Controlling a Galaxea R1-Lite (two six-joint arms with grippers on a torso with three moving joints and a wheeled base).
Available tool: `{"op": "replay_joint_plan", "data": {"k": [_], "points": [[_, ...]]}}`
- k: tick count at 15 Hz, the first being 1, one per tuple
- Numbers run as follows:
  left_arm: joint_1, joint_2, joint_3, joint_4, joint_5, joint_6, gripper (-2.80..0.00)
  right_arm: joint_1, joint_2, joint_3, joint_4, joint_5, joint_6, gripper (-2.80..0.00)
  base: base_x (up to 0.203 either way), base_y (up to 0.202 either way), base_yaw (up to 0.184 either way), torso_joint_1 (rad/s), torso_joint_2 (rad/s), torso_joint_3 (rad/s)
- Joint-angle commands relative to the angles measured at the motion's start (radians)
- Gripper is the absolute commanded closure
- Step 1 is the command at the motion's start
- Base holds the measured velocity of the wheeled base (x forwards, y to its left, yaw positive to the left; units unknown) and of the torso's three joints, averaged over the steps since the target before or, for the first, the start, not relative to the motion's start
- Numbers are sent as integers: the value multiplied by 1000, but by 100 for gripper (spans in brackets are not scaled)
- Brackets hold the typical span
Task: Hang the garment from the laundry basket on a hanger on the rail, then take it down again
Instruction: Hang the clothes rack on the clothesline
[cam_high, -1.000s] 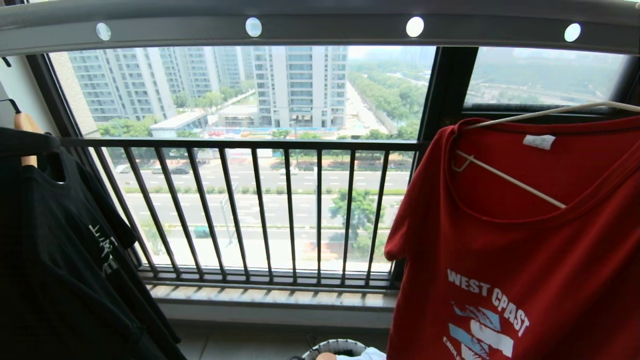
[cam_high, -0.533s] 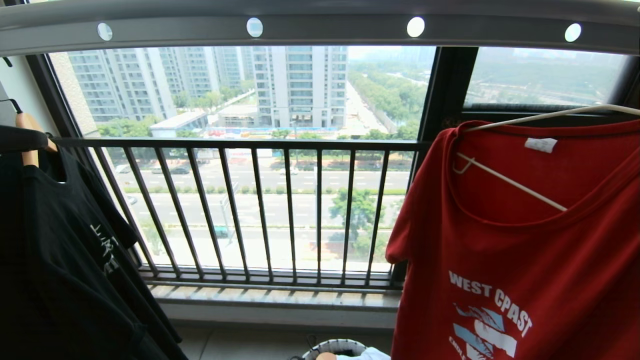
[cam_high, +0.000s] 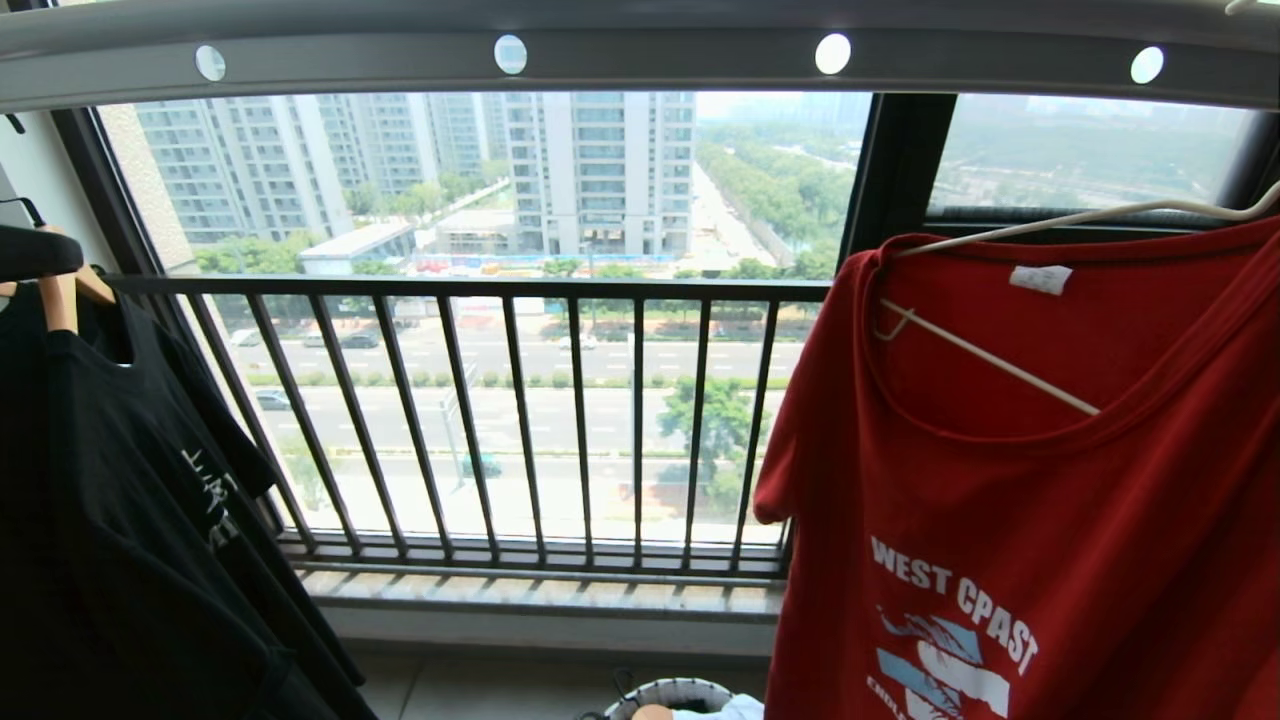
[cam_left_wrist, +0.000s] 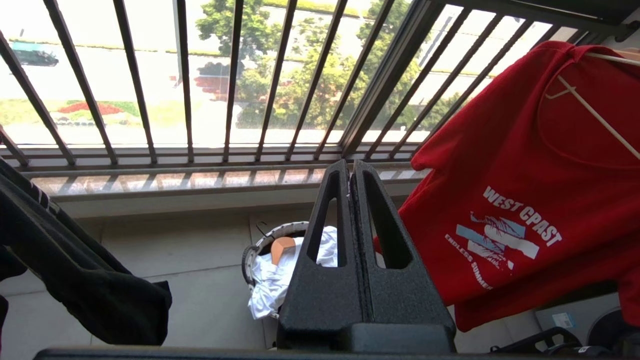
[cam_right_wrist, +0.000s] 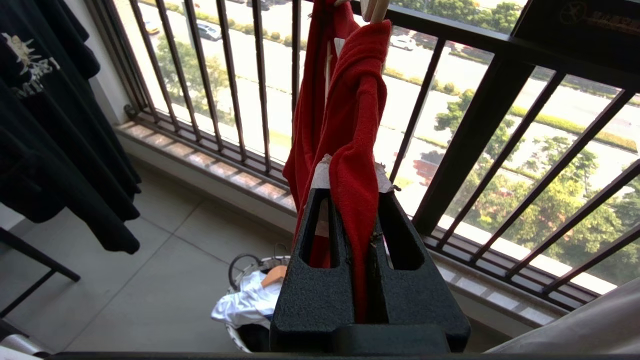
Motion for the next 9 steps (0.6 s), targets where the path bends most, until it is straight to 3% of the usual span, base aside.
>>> {"op": "replay_joint_plan", "data": {"k": [1, 9], "points": [[0, 3, -1, 3, -1, -4, 0, 4, 46, 18, -16, 17, 0, 0, 0, 0, 0, 0, 0, 0], [0, 6, 2, -17, 6, -13, 0, 57, 193, 30, -169, 25, 1, 0, 0, 0, 0, 0, 0, 0]]}}
